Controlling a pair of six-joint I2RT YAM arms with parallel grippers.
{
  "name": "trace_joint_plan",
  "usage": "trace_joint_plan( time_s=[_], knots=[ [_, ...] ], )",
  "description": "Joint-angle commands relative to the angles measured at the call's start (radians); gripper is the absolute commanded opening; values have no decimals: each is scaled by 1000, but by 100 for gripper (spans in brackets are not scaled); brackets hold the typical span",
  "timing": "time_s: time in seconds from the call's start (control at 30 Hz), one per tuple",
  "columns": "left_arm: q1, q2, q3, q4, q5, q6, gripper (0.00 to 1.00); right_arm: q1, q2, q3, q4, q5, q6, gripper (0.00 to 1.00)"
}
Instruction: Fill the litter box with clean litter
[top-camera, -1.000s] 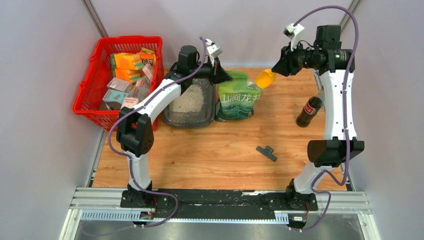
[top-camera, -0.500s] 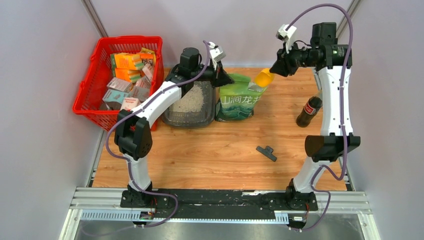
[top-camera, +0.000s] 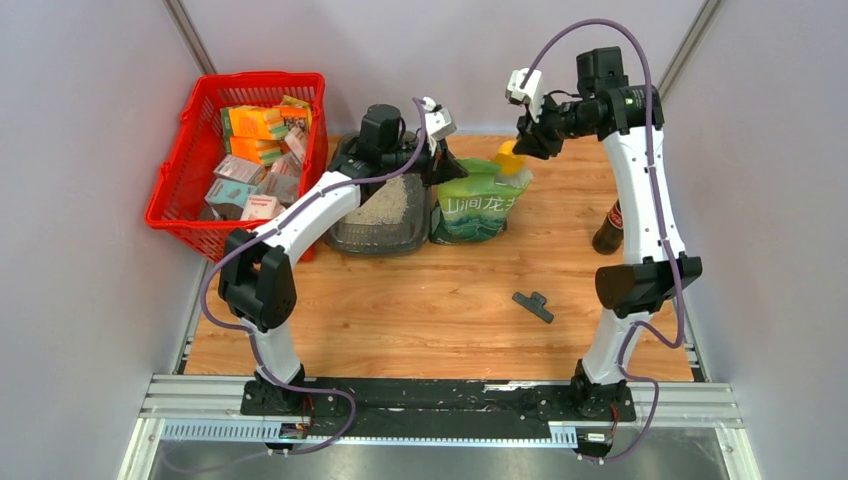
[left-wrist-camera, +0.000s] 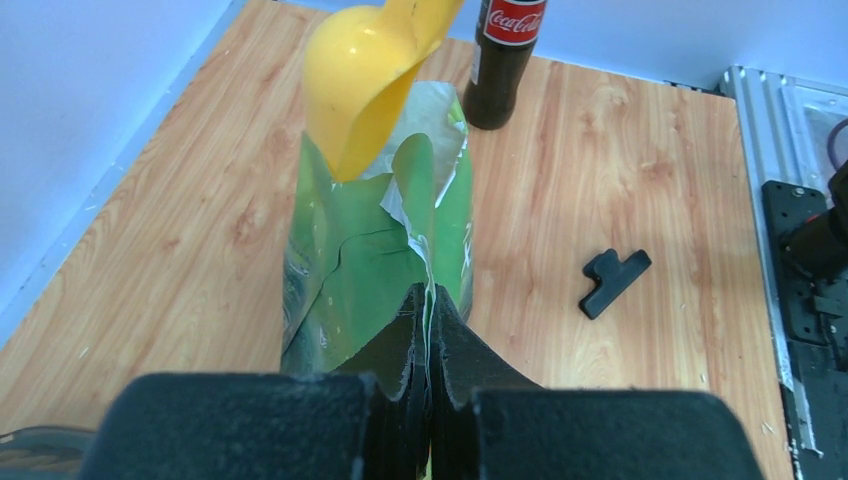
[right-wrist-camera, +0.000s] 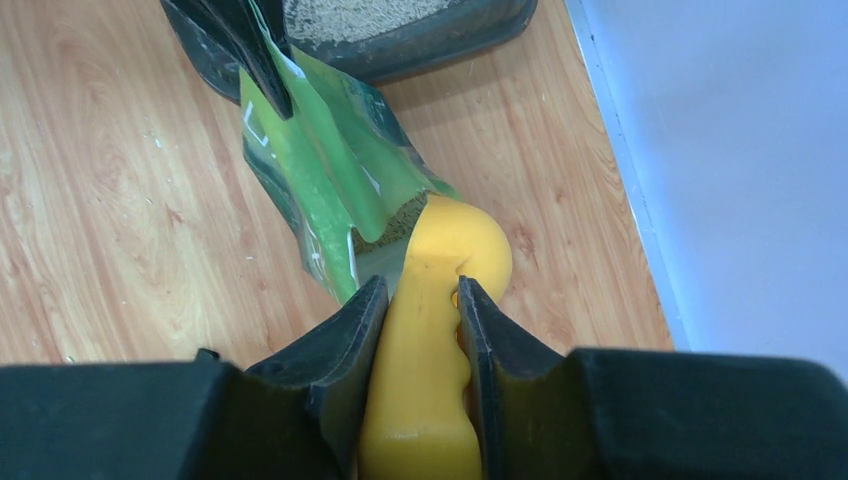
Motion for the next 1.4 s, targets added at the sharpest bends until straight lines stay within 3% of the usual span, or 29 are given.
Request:
trace_joint_plan(
  time_s=[0.0, 0.07, 0.17, 0.47, 0.63, 0.9, 1.2, 1.37],
  knots=[
    [-1, -96, 5, 55, -6, 31, 0, -16, -69, 3, -254, 30, -89, 0],
    [1, -98, 8, 70, -5, 27, 0, -14, -75, -33, -254, 42, -77, 0],
    [-1, -96, 8, 82, -3, 1, 0, -17, -60, -122, -165, 105, 68, 0],
    [-5, -138, -50, 111, -16, -13, 0, -10, 6, -191, 155, 235, 640, 0],
    [-17, -155, -72, 130, -23, -20, 0, 1, 0, -267, 238, 389, 771, 0],
    [-30, -149, -86, 170, -22, -46, 0, 15, 24, -416, 281, 499, 865, 0],
    [-33, -136, -89, 205, -16, -64, 0, 42, 63, -519, 271, 328, 1021, 0],
    [-33, -130, -80, 190, -16, -49, 0, 27, 46, -579, 332, 92, 1116, 0]
  ],
)
